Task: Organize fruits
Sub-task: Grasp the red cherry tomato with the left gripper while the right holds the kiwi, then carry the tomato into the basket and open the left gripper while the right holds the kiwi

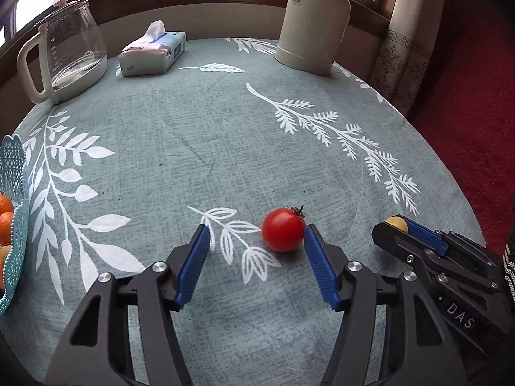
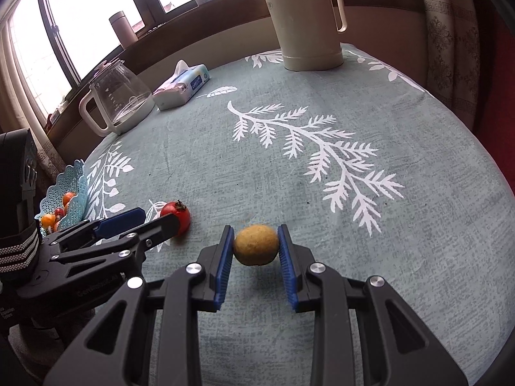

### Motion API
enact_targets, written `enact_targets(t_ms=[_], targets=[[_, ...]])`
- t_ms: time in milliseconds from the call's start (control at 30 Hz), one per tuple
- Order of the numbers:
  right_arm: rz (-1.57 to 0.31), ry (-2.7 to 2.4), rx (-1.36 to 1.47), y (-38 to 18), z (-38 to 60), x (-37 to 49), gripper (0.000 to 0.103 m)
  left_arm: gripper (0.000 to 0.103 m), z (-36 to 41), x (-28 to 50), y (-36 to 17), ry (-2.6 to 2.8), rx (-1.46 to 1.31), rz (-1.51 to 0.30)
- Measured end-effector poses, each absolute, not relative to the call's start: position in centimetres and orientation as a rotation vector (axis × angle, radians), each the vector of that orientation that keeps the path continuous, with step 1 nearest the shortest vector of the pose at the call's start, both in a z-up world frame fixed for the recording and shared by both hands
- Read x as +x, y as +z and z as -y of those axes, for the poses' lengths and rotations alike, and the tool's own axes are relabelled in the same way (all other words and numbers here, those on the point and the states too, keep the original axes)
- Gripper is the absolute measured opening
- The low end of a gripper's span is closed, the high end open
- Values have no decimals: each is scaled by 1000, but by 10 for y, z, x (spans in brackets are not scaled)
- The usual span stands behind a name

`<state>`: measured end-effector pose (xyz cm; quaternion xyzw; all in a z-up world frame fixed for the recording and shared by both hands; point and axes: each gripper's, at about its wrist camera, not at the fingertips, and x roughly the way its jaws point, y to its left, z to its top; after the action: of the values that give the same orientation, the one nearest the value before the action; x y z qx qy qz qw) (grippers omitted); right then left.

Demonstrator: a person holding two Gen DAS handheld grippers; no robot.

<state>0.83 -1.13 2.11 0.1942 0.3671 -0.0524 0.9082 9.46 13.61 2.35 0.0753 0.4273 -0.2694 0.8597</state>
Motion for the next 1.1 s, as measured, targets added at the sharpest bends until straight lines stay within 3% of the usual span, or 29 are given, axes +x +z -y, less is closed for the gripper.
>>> enact_targets(t_ms=[300, 533, 1100], targets=[[-761, -108, 410, 19, 13, 10, 28, 49, -125, 98, 18, -605, 163, -914], [-769, -106, 414, 17, 13, 11, 28, 30, -126, 98, 17, -617, 150, -918], [-728, -109, 407, 25, 12, 3, 28, 30, -157, 85, 39, -493, 154, -838]])
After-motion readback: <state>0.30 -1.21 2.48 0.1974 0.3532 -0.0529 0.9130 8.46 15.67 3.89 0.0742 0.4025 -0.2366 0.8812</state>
